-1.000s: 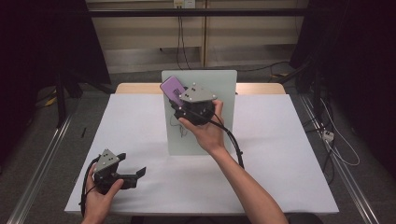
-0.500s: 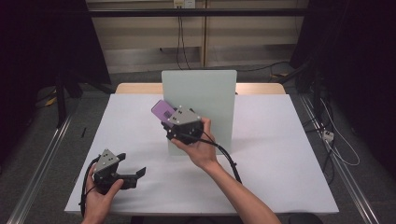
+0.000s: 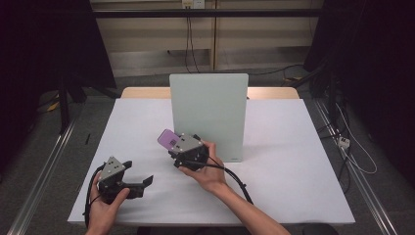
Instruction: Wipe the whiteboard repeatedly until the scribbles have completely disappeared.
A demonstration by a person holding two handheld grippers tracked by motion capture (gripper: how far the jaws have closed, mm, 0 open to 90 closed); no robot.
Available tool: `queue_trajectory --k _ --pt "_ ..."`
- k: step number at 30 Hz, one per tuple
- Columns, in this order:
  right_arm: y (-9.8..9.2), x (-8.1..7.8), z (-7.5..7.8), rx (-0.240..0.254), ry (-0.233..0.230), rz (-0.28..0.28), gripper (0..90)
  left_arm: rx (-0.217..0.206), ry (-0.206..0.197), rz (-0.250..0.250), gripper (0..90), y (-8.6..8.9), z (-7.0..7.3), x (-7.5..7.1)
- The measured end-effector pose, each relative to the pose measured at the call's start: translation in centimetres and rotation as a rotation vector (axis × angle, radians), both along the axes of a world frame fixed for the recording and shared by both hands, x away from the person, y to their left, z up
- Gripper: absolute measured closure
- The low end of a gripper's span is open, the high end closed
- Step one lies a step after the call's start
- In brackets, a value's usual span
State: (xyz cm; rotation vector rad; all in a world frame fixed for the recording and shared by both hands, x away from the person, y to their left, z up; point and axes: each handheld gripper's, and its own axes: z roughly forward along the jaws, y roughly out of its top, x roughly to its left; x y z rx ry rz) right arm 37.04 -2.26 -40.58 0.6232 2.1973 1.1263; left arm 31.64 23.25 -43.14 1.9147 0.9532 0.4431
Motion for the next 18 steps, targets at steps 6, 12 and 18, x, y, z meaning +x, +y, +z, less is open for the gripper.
queue_trajectory --k 6,12,18 --pt "-1.8 0.3 1.8 0.023 -0.047 -0.044 41.8 0.000 0.001 0.005 5.4 0.0 -0.1 0.0" --pt "-4.1 0.9 4.1 0.078 -0.085 -0.107 41.8 0.004 0.000 0.002 5.4 -0.1 -0.1 0.1" --pt "-5.3 1.1 5.0 0.104 -0.103 -0.136 41.8 0.004 0.001 0.002 5.4 -0.1 -0.1 0.1"
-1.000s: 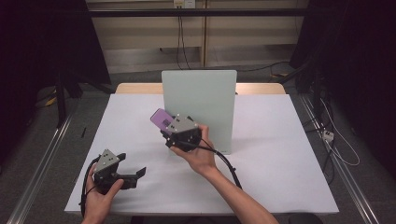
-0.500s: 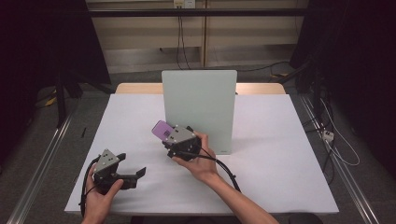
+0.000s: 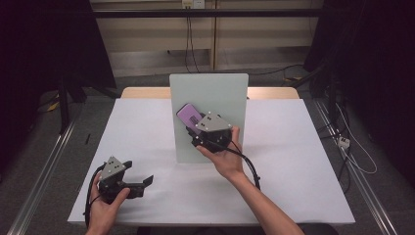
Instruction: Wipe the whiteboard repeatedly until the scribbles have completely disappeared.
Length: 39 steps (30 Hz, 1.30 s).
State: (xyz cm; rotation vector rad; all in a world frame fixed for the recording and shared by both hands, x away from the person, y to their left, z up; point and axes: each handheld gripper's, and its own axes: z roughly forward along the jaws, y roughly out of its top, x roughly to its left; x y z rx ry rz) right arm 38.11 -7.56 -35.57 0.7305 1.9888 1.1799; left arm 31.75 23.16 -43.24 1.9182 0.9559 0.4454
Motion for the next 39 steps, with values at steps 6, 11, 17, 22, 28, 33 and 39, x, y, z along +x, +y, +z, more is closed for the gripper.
queue_trajectory --k 6,11,17,22,28,33,39 --pt "0.2 -0.1 -0.4 -0.005 -0.001 0.002 41.8 0.001 0.002 0.000 5.4 0.0 0.0 0.0" --pt "0.1 0.1 0.1 0.001 0.002 0.003 41.8 0.002 0.003 -0.003 5.4 0.0 0.0 0.0" --pt "0.2 0.7 1.4 0.015 -0.014 -0.005 41.8 0.000 0.003 -0.003 5.4 0.0 0.0 0.0" --pt "-0.4 1.4 2.8 0.062 -0.022 -0.019 41.7 0.000 0.000 0.001 5.4 0.0 0.0 0.0" --pt "-0.3 1.3 2.9 0.020 -0.035 -0.025 41.8 -0.001 0.000 -0.002 5.4 0.0 0.0 0.0" --pt "0.4 0.3 0.5 -0.017 -0.017 0.001 41.8 0.004 0.003 -0.004 5.4 -0.1 0.0 0.0" --pt "1.4 -0.8 -2.5 -0.087 0.022 0.048 41.9 0.003 0.005 -0.004 5.4 -0.1 0.0 0.0"
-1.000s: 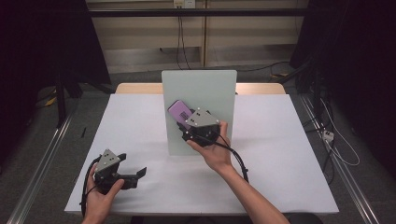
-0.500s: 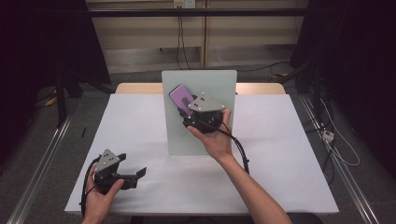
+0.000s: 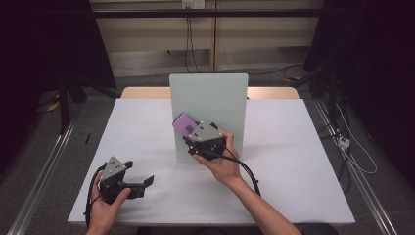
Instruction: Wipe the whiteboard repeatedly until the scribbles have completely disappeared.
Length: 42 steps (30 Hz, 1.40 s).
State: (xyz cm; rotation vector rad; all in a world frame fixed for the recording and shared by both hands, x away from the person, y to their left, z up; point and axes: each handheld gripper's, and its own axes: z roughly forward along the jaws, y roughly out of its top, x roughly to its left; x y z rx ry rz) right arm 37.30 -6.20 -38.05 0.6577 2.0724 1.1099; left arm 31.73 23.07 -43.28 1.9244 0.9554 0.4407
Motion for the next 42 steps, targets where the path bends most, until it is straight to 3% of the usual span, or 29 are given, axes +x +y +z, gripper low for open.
queue_trajectory --k 3,8,20,22,25,32,36,42 --pt "0.5 -0.6 -1.5 -0.066 0.020 0.031 41.9 0.001 0.000 -0.001 5.4 0.0 0.0 0.0" --pt "1.3 -1.2 -3.7 -0.120 0.063 0.088 41.9 0.003 -0.004 -0.002 5.4 -0.1 0.0 -0.1" --pt "2.7 -1.4 -5.4 -0.155 0.131 0.148 41.8 -0.001 0.001 -0.001 5.4 0.0 0.0 0.0" --pt "2.6 -1.4 -5.2 -0.158 0.134 0.151 41.8 0.003 -0.001 -0.001 5.4 0.2 0.0 0.0" --pt "2.0 -1.4 -4.5 -0.164 0.104 0.134 41.8 -0.006 -0.003 0.005 5.4 0.1 0.0 0.0" --pt "-1.8 -0.8 -1.6 -0.068 0.043 0.041 41.8 -0.001 0.000 -0.001 5.4 0.0 0.0 0.0" --pt "-3.9 -0.7 -0.2 -0.041 0.004 -0.017 41.8 0.003 0.002 0.000 5.4 0.1 0.0 0.0" --pt "-6.0 -0.5 1.0 0.003 -0.012 -0.069 41.8 0.005 0.006 -0.001 5.4 -0.1 -0.1 0.1"
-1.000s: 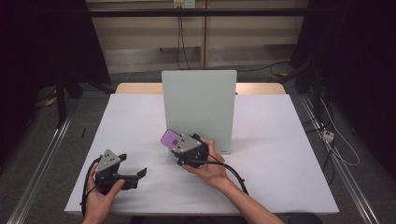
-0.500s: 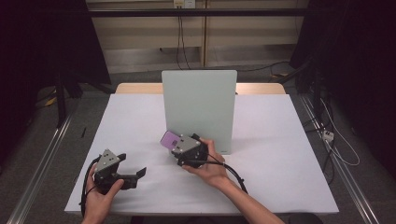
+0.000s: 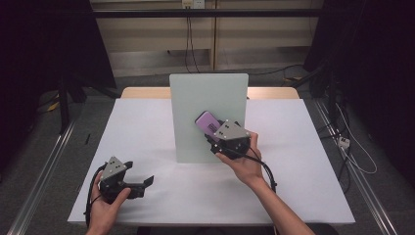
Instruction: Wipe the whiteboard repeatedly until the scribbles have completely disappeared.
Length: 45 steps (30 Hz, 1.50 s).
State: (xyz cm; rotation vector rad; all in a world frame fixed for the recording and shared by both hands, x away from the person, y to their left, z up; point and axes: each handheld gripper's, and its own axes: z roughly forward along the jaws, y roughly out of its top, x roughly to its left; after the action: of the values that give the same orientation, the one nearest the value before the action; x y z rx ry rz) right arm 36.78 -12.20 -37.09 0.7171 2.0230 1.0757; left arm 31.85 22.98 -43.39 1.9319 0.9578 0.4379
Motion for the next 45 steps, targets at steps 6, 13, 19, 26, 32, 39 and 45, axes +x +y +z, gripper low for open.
queue_trajectory --k 6,13,19,26,32,39,45 --pt "0.4 -0.5 -1.4 -0.031 0.017 0.022 41.8 0.000 -0.002 -0.001 5.4 0.1 0.1 -0.1" --pt "1.3 -1.8 -4.5 -0.133 0.061 0.067 41.8 0.001 0.003 0.003 5.4 0.0 0.0 0.0" --pt "2.6 -1.7 -5.5 -0.122 0.085 0.108 41.7 0.012 0.005 -0.003 5.4 -0.2 -0.1 0.0" --pt "5.1 -1.4 -6.6 -0.123 0.128 0.170 41.7 0.011 0.004 -0.006 5.4 -0.2 -0.1 0.0" --pt "6.6 -1.0 -6.6 -0.106 0.159 0.203 41.7 0.014 0.015 0.008 5.4 0.0 -0.3 0.0" --pt "5.5 -0.8 -5.3 -0.057 0.188 0.184 41.7 0.006 0.022 0.010 5.4 0.2 -0.5 0.1" --pt "4.1 -1.3 -4.2 0.018 0.198 0.206 41.7 0.006 0.014 0.010 5.4 0.0 -0.3 0.0"
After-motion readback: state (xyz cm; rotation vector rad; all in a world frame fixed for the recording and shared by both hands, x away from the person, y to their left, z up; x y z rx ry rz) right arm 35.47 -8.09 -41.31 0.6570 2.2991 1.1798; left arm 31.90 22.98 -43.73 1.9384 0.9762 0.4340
